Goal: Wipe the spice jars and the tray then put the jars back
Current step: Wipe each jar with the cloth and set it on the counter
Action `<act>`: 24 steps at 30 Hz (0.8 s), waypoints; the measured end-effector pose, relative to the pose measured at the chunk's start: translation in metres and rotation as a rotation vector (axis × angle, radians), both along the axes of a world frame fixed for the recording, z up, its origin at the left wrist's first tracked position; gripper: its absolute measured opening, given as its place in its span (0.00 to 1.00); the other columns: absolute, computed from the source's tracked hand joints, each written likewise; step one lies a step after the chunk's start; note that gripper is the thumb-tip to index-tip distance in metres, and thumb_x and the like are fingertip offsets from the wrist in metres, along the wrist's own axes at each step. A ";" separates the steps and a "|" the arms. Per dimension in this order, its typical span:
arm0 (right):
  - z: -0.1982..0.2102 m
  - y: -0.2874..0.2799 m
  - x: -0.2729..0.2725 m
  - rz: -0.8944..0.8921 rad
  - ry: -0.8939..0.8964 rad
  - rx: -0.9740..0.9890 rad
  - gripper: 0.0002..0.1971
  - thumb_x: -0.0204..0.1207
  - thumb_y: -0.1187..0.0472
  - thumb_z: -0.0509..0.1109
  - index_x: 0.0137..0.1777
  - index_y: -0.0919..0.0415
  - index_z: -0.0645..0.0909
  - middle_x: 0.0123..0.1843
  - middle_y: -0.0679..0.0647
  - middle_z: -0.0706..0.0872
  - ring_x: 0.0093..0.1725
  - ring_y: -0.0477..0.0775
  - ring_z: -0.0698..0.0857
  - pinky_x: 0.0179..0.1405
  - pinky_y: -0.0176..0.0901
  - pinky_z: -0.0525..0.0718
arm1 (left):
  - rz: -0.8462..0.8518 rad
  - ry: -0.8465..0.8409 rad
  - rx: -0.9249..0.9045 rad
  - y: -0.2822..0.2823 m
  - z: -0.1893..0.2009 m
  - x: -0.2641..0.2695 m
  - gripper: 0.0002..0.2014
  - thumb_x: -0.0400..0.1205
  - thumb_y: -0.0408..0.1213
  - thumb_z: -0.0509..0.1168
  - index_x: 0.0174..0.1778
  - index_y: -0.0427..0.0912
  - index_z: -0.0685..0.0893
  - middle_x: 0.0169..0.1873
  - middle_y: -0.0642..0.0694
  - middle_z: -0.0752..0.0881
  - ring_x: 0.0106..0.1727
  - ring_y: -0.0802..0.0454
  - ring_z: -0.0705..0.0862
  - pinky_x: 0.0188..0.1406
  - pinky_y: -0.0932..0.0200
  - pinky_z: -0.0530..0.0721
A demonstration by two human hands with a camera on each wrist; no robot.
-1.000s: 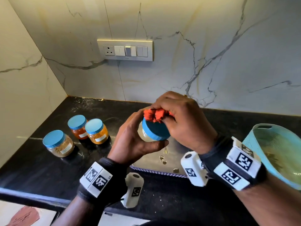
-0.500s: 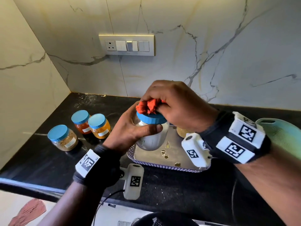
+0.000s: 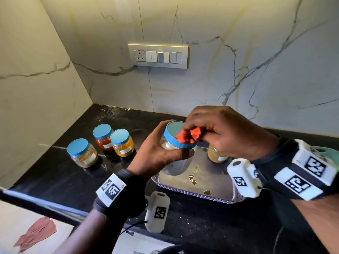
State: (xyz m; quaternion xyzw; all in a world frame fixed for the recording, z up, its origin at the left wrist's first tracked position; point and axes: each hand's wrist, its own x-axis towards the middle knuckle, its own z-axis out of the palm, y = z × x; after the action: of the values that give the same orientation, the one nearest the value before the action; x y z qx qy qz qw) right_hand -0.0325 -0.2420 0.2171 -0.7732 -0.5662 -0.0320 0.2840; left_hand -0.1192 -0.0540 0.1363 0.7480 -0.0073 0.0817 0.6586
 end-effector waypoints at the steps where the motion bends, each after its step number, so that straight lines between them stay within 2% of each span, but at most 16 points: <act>1: -0.001 -0.006 0.005 -0.040 -0.025 0.000 0.18 0.68 0.72 0.67 0.55 0.60 0.90 0.49 0.48 0.88 0.49 0.47 0.86 0.52 0.39 0.84 | 0.013 0.012 -0.025 0.001 -0.001 0.000 0.37 0.63 0.48 0.84 0.69 0.52 0.81 0.59 0.52 0.91 0.62 0.55 0.88 0.63 0.58 0.87; 3: -0.010 -0.016 0.010 -0.194 -0.015 0.125 0.16 0.71 0.72 0.69 0.56 0.60 0.90 0.50 0.48 0.89 0.51 0.48 0.87 0.54 0.46 0.86 | 0.047 0.059 -0.142 0.000 -0.002 0.001 0.36 0.63 0.50 0.83 0.68 0.52 0.81 0.57 0.53 0.92 0.59 0.55 0.90 0.56 0.59 0.89; 4: -0.017 -0.017 0.008 -0.278 0.038 0.225 0.15 0.71 0.71 0.71 0.57 0.61 0.89 0.52 0.49 0.89 0.53 0.48 0.87 0.56 0.48 0.87 | 0.071 0.087 -0.231 0.000 -0.001 0.002 0.35 0.64 0.50 0.83 0.67 0.51 0.82 0.56 0.51 0.92 0.58 0.53 0.90 0.54 0.56 0.90; 6: -0.030 -0.012 -0.004 -0.349 0.171 0.408 0.15 0.71 0.69 0.70 0.56 0.62 0.89 0.52 0.50 0.90 0.54 0.46 0.88 0.58 0.41 0.86 | 0.075 0.147 -0.416 0.000 0.003 0.004 0.33 0.69 0.49 0.82 0.69 0.46 0.83 0.58 0.43 0.92 0.58 0.45 0.90 0.56 0.44 0.91; 8: -0.043 -0.002 -0.018 -0.306 0.229 0.501 0.14 0.70 0.73 0.70 0.55 0.64 0.88 0.52 0.50 0.89 0.55 0.42 0.87 0.57 0.33 0.83 | -0.023 0.203 -0.550 0.003 0.005 0.003 0.36 0.76 0.52 0.78 0.76 0.36 0.79 0.68 0.30 0.86 0.67 0.34 0.86 0.65 0.33 0.87; 10: -0.049 0.002 -0.025 -0.288 0.222 0.580 0.14 0.73 0.77 0.69 0.55 0.66 0.87 0.52 0.54 0.88 0.55 0.41 0.87 0.57 0.28 0.81 | -0.125 0.250 -0.598 0.005 0.008 0.001 0.33 0.82 0.52 0.69 0.80 0.38 0.76 0.74 0.30 0.82 0.74 0.30 0.81 0.64 0.30 0.86; 12: -0.047 0.002 -0.023 -0.310 0.258 0.645 0.15 0.74 0.80 0.69 0.56 0.65 0.87 0.53 0.56 0.89 0.55 0.39 0.88 0.56 0.26 0.81 | -0.181 0.251 -0.604 0.009 0.006 -0.001 0.30 0.82 0.49 0.68 0.79 0.44 0.76 0.75 0.33 0.82 0.73 0.30 0.83 0.55 0.30 0.88; 14: -0.044 0.001 -0.020 -0.311 0.284 0.652 0.18 0.73 0.83 0.69 0.56 0.64 0.86 0.53 0.57 0.89 0.55 0.38 0.88 0.55 0.26 0.82 | -0.208 0.215 -0.602 0.009 0.002 0.000 0.34 0.78 0.49 0.76 0.79 0.46 0.75 0.74 0.35 0.82 0.68 0.31 0.86 0.50 0.29 0.89; 16: -0.045 0.001 -0.019 -0.281 0.266 0.633 0.18 0.73 0.81 0.69 0.56 0.62 0.86 0.54 0.57 0.89 0.56 0.43 0.89 0.57 0.32 0.84 | -0.230 0.190 -0.597 0.005 -0.002 0.002 0.45 0.69 0.53 0.84 0.81 0.46 0.73 0.71 0.36 0.84 0.63 0.34 0.88 0.47 0.30 0.90; 17: -0.046 0.002 -0.018 -0.267 0.233 0.620 0.16 0.73 0.79 0.69 0.56 0.63 0.87 0.54 0.56 0.88 0.56 0.46 0.89 0.58 0.35 0.85 | -0.235 0.193 -0.601 0.001 -0.003 0.003 0.46 0.66 0.56 0.85 0.79 0.46 0.75 0.69 0.36 0.85 0.59 0.36 0.89 0.44 0.33 0.91; 19: -0.045 0.004 -0.018 -0.248 0.122 0.585 0.14 0.73 0.78 0.71 0.56 0.65 0.88 0.53 0.56 0.88 0.57 0.49 0.88 0.59 0.40 0.85 | -0.233 0.186 -0.606 -0.005 -0.003 0.005 0.40 0.66 0.60 0.84 0.72 0.48 0.84 0.64 0.38 0.87 0.57 0.39 0.89 0.44 0.39 0.92; 20: -0.044 0.005 -0.018 -0.235 0.063 0.564 0.14 0.73 0.78 0.72 0.56 0.66 0.88 0.53 0.56 0.87 0.57 0.50 0.87 0.60 0.41 0.84 | -0.224 0.176 -0.611 -0.007 -0.004 0.006 0.36 0.67 0.60 0.83 0.69 0.49 0.87 0.63 0.39 0.87 0.59 0.39 0.87 0.50 0.37 0.91; 22: -0.041 0.011 -0.018 -0.212 -0.062 0.495 0.17 0.72 0.81 0.72 0.57 0.66 0.90 0.54 0.57 0.87 0.57 0.53 0.86 0.61 0.43 0.83 | -0.193 0.147 -0.631 -0.009 -0.005 0.009 0.32 0.71 0.57 0.81 0.68 0.46 0.87 0.63 0.37 0.85 0.64 0.37 0.83 0.62 0.32 0.84; 24: -0.039 0.017 -0.022 -0.197 -0.188 0.392 0.19 0.73 0.79 0.69 0.60 0.64 0.90 0.56 0.59 0.86 0.58 0.57 0.86 0.63 0.46 0.82 | -0.139 0.155 -0.641 -0.008 -0.003 0.012 0.28 0.74 0.55 0.79 0.67 0.44 0.85 0.59 0.38 0.85 0.63 0.38 0.83 0.63 0.31 0.84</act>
State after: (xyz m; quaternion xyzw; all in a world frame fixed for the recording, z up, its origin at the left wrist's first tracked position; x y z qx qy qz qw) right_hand -0.0541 -0.2246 0.1782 -0.7483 -0.4950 -0.2408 0.3701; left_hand -0.1071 -0.0624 0.1338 0.5046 0.0180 -0.0225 0.8629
